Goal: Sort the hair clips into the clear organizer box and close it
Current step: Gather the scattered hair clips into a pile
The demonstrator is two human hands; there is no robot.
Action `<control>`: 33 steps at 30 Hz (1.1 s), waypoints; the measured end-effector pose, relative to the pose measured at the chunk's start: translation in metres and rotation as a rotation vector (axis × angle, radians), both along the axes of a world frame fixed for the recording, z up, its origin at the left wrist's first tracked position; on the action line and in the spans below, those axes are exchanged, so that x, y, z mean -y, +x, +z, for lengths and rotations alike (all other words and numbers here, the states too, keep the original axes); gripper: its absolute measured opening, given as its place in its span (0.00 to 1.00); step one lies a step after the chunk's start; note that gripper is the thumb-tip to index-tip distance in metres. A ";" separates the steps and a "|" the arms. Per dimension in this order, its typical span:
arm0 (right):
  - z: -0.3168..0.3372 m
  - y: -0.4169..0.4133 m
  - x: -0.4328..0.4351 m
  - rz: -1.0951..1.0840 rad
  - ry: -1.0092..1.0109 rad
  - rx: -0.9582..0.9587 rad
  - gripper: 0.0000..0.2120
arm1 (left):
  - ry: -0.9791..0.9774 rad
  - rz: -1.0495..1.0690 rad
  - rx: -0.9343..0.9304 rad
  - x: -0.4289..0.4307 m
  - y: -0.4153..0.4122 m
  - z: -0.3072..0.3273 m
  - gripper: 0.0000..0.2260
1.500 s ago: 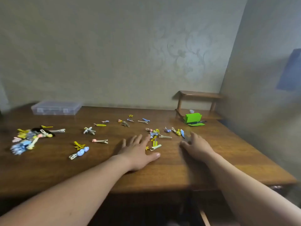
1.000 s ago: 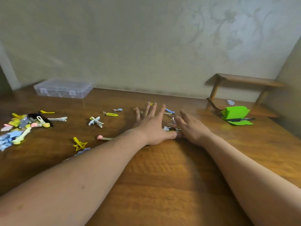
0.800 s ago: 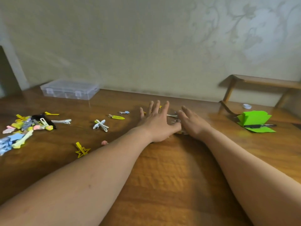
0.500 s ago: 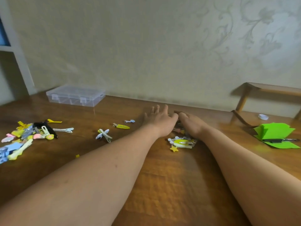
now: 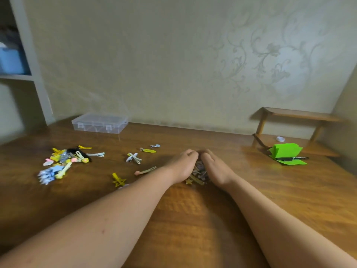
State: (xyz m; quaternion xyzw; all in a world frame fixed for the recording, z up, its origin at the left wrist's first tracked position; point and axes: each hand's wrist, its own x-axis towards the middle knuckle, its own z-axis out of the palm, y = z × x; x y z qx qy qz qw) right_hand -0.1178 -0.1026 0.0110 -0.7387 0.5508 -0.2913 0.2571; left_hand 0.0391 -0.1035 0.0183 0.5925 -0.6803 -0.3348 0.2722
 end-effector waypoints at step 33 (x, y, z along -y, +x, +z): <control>0.004 0.140 0.059 0.075 -0.044 -0.218 0.29 | -0.109 0.034 0.517 -0.009 0.155 -0.017 0.63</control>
